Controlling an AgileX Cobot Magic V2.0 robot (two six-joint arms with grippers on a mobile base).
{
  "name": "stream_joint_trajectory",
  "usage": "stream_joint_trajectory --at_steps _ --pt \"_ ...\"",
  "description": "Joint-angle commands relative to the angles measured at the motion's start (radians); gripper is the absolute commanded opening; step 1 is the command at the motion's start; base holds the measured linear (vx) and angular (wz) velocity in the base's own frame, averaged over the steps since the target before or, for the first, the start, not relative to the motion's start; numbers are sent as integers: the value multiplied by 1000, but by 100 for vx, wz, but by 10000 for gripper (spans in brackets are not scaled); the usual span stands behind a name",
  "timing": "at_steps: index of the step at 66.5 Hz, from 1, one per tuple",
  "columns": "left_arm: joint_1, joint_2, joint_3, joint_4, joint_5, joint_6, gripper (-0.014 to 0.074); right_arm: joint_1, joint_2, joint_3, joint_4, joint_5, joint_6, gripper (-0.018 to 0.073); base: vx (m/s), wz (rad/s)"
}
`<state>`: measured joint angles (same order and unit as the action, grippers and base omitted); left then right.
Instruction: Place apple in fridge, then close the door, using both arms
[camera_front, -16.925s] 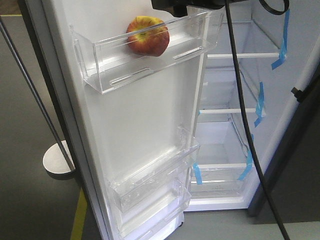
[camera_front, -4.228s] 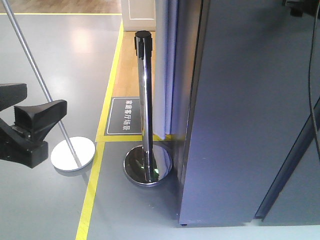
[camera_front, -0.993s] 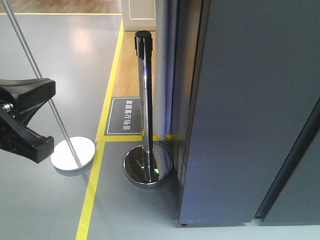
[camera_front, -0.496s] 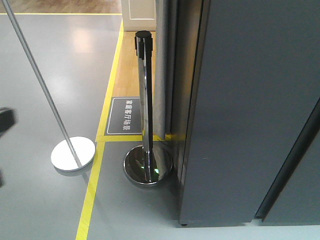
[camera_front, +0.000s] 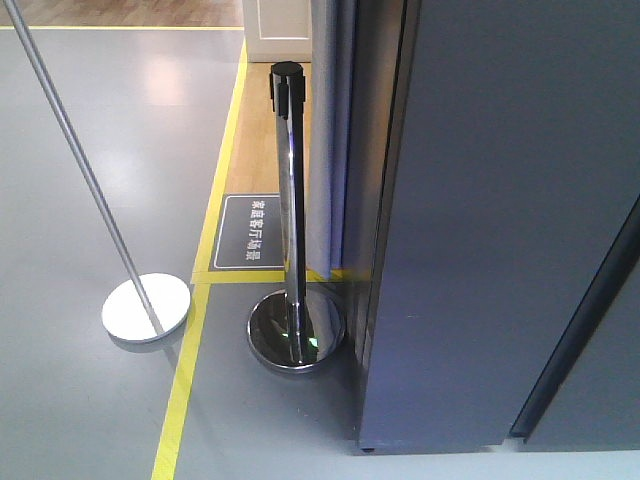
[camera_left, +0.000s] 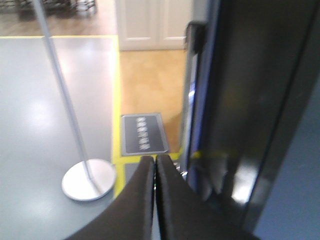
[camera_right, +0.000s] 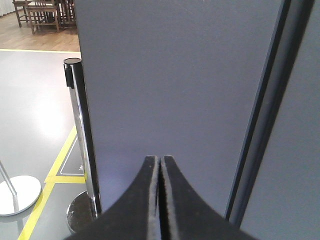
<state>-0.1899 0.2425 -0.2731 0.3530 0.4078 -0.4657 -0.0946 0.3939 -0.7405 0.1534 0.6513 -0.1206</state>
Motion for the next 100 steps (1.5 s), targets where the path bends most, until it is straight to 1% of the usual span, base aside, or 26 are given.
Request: stream_joint_trajectory --at_steps 1,6,10,18,20,21,24,30,34,45,51,100 --pt "81 -52 84 -93 -190 124 -6 -2 14 -23 -3 -77 -9 -8 0 0" --pt "136 -94 175 -163 -293 174 -6 -2 14 -23 -3 -76 -9 -8 0 0" --pt "177 -125 231 -188 -325 182 -6 -2 14 -23 -3 -76 -9 -8 0 0" --pt "221 -177 322 -188 -313 180 -6 -2 14 -23 -3 -76 -9 -8 0 0" --pt "228 -191 323 -188 -281 180 -6 -2 14 -23 -3 -76 -9 -8 0 0" --pt "230 -200 321 -187 -245 182 -6 -2 14 -23 -3 -76 -9 -8 0 0" --pt "236 -212 318 -179 -205 192 -6 -2 14 -23 -3 -76 -9 -8 0 0" --pt "238 -247 320 -151 -134 200 -6 -2 14 -23 -3 -76 -9 -8 0 0" --pt "238 -275 321 -130 -118 200 -6 -2 14 -23 -3 -76 -9 -8 0 0" --pt "235 -271 321 -121 -118 199 -6 -2 14 -23 -3 -77 -9 -8 0 0" --pt "235 -271 321 -136 -120 196 -6 -2 14 -23 -2 -77 -9 -8 0 0" --pt "235 -269 318 -136 -118 196 -6 -2 14 -23 -2 -80 -9 -8 0 0"
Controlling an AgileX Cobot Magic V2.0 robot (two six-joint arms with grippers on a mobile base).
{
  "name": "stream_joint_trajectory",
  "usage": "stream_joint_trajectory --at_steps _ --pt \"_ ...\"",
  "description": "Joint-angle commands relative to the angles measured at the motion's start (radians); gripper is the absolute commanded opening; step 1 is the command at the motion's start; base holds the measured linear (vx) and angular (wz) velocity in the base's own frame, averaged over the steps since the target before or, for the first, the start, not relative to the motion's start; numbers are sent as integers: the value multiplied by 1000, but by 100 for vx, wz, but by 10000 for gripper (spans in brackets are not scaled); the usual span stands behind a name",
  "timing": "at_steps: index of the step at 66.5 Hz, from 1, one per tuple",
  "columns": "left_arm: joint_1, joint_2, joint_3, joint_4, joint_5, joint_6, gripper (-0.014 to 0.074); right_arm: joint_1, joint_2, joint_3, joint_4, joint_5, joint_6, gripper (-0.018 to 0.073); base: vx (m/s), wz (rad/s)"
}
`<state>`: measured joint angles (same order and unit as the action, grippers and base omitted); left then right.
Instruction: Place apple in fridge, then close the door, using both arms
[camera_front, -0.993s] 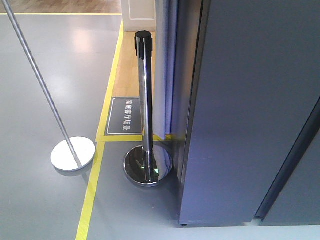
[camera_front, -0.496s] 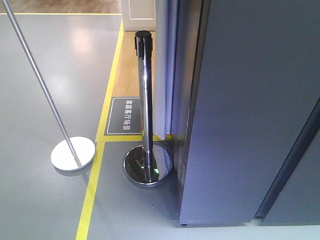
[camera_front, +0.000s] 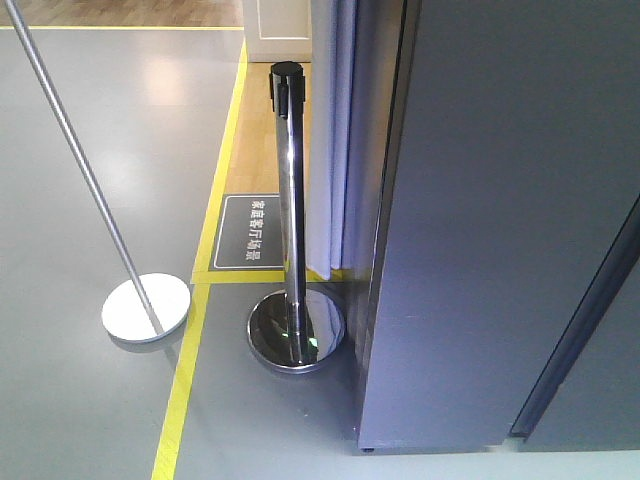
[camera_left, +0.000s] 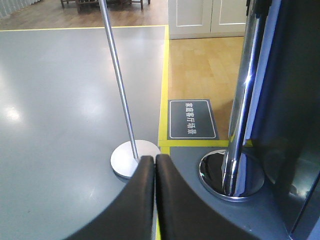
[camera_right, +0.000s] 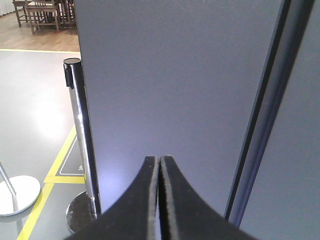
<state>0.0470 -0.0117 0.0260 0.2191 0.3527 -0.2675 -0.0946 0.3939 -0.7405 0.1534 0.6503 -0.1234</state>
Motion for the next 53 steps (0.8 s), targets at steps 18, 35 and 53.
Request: stream_joint_trajectory --at_steps 18,35,53 --pt "-2 -15 19 -2 -63 -2 -6 -3 -12 5 -17 -124 -14 -8 0 0" --pt "-2 -15 19 -2 -63 -2 -6 -6 -218 344 -43 -352 -9 -8 0 0" --pt "-2 -15 19 -2 -63 -2 -6 18 -402 666 -101 -366 -2 -8 0 0"
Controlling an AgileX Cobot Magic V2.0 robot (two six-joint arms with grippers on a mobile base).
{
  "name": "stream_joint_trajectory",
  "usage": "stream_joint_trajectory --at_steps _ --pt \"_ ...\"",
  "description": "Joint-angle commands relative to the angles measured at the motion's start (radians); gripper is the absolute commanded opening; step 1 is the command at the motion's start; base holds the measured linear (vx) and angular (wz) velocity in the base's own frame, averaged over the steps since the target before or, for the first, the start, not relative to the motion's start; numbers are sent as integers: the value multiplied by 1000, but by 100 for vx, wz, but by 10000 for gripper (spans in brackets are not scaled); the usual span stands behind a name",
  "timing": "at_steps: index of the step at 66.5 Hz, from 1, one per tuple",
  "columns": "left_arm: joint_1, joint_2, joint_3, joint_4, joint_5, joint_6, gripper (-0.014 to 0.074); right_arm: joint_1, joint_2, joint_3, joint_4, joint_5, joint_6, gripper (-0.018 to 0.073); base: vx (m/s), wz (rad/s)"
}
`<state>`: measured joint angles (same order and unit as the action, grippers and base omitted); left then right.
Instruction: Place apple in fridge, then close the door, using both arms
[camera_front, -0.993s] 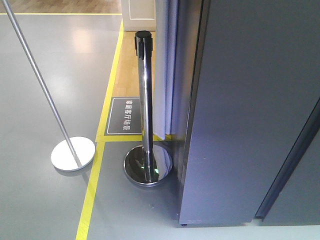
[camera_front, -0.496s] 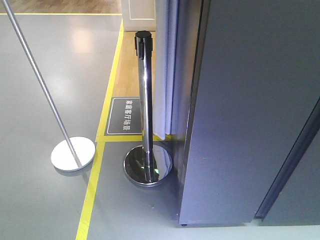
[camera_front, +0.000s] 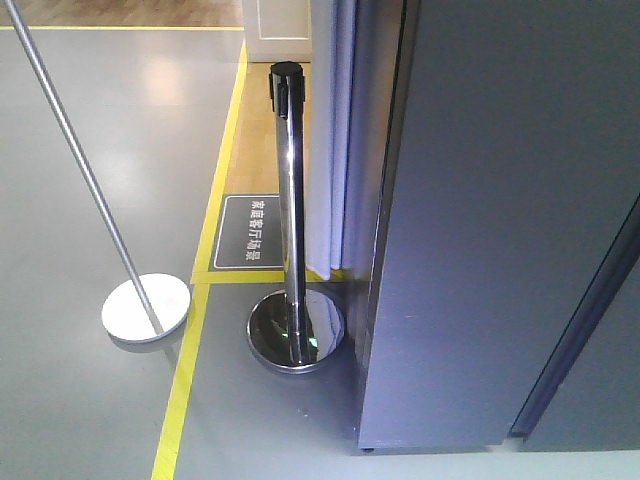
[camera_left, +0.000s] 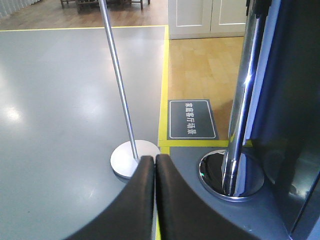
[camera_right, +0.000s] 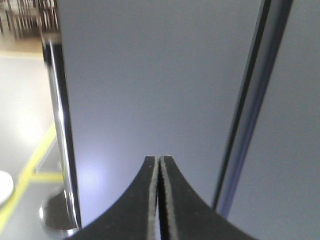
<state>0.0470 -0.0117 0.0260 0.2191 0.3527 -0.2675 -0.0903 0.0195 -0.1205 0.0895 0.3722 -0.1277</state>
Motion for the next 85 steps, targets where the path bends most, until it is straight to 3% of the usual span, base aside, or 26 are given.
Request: stream_joint_trajectory --at_steps 1,12,85 --pt "-2 -15 19 -2 -63 -2 -6 17 -30 52 -39 -88 2 -8 0 0" --pt "-2 -14 19 -1 -63 -2 -6 55 -41 159 -52 -97 2 -8 0 0" --pt "-2 -14 19 -1 -63 -2 -6 56 -41 158 -52 -79 1 -8 0 0"
